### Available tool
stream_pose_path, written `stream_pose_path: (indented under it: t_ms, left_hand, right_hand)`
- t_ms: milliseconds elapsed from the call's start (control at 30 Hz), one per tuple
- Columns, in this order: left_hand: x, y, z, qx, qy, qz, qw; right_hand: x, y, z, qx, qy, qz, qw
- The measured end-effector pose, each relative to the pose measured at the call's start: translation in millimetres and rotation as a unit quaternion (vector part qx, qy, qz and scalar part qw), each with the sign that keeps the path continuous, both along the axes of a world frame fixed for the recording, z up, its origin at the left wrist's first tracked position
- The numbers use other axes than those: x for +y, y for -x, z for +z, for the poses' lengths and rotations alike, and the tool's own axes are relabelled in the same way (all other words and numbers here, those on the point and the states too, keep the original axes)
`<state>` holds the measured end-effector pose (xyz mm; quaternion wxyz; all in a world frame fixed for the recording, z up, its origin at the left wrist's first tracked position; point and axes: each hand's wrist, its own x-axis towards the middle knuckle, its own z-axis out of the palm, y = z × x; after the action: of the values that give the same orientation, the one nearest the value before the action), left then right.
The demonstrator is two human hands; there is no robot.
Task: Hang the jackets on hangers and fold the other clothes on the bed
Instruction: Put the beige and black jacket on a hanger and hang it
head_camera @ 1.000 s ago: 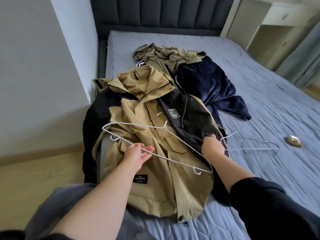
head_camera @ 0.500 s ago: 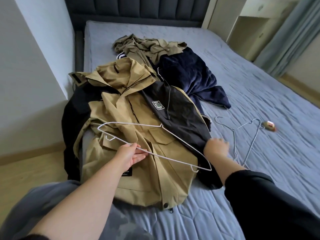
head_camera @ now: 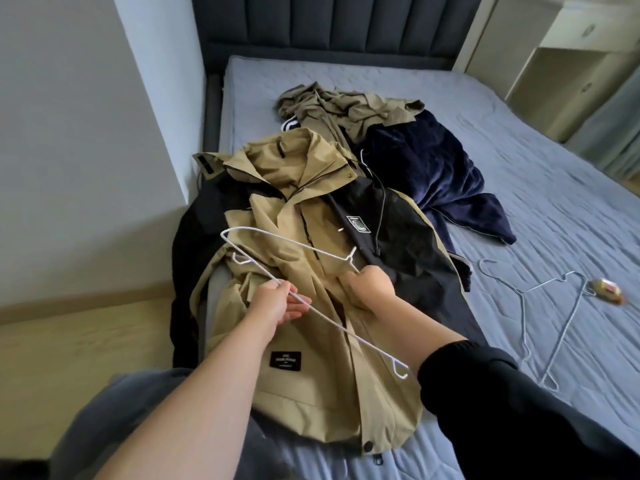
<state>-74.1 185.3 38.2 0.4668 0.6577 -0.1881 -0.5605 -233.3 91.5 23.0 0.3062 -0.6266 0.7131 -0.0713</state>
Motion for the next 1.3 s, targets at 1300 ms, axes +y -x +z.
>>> stream_pose_path:
  t_ms: [1300]
  left_hand:
    - [-104, -96, -7, 0.175, 0.179, 0.151, 0.956]
  right_hand:
    - [-141, -122, 46, -0.287, 0.077, -0.02, 0.954]
